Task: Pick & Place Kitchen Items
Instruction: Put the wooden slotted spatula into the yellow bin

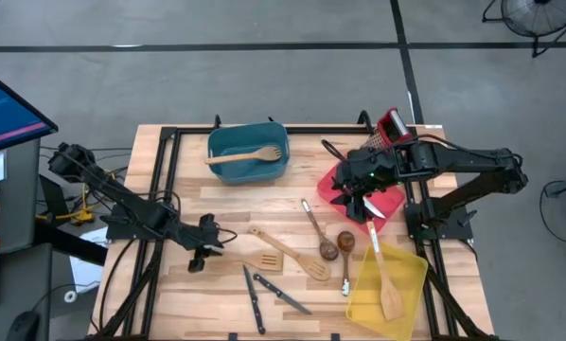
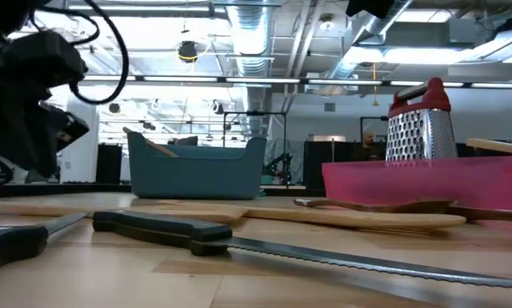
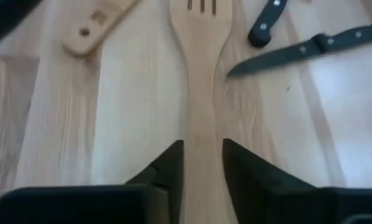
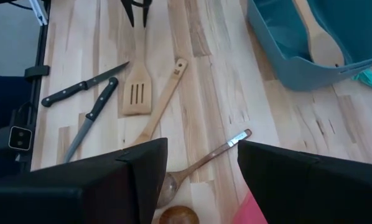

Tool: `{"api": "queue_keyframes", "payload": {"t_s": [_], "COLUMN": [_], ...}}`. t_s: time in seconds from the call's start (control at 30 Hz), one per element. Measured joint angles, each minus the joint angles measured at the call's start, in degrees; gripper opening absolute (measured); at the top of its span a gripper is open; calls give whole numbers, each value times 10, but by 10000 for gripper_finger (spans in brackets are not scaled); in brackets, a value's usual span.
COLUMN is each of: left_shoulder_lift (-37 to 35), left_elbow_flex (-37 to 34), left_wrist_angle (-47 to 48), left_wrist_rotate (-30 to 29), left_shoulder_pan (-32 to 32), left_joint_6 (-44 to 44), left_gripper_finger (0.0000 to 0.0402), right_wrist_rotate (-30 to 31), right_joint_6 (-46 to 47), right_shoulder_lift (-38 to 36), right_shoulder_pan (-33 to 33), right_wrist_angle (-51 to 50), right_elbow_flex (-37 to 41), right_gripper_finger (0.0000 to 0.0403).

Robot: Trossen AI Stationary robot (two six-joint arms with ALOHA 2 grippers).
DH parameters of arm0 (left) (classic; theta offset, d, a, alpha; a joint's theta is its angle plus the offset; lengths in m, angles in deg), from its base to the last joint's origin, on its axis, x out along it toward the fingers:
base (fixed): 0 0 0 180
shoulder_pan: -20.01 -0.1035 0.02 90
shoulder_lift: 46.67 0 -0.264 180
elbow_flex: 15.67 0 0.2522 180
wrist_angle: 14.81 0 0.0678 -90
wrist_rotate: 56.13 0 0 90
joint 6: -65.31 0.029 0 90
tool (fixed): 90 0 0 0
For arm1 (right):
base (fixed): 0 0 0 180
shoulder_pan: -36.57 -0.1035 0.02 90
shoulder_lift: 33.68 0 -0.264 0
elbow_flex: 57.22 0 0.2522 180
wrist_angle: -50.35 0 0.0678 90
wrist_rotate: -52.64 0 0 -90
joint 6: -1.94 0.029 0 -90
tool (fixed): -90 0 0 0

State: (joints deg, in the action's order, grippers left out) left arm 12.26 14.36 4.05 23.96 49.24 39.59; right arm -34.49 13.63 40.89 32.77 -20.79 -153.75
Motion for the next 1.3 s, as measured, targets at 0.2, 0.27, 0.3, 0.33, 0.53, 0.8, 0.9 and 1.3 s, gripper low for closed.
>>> {"api": "queue_keyframes", "payload": {"t_s": [0.2, 0.27, 0.3, 0.33, 0.53, 0.8, 0.9, 1.3], "left_shoulder_lift": [0, 0, 0, 0, 5, 75, 88, 93], "left_elbow_flex": [-31, -39, -41, -42, -43, -39, -39, -40], "left_wrist_angle": [-1, 1, 1, 1, -1, -8, -10, -2], "left_wrist_rotate": [-1, 1, 1, 1, -19, -79, -98, -123], "left_shoulder_pan": [2, 8, 12, 16, 48, 103, 112, 116], "left_joint_6": [-31, -49, -58, -63, -76, -82, -95, -103], "left_gripper_finger": [171, 191, 199, 205, 214, 207, 205, 75], "right_wrist_rotate": [0, 1, 1, 1, 1, 2, 2, 2], "right_joint_6": [4, 4, 4, 4, 4, 19, 19, 19], "right_shoulder_lift": [0, 0, 0, 0, 0, 0, 0, 0], "right_shoulder_pan": [1, 1, 1, 1, 1, 1, 1, 1], "right_wrist_angle": [0, 0, 0, 0, 0, 0, 0, 0], "right_elbow_flex": [0, 0, 0, 0, 0, 0, 0, 0], "right_gripper_finger": [205, 205, 205, 205, 205, 205, 205, 205]}}
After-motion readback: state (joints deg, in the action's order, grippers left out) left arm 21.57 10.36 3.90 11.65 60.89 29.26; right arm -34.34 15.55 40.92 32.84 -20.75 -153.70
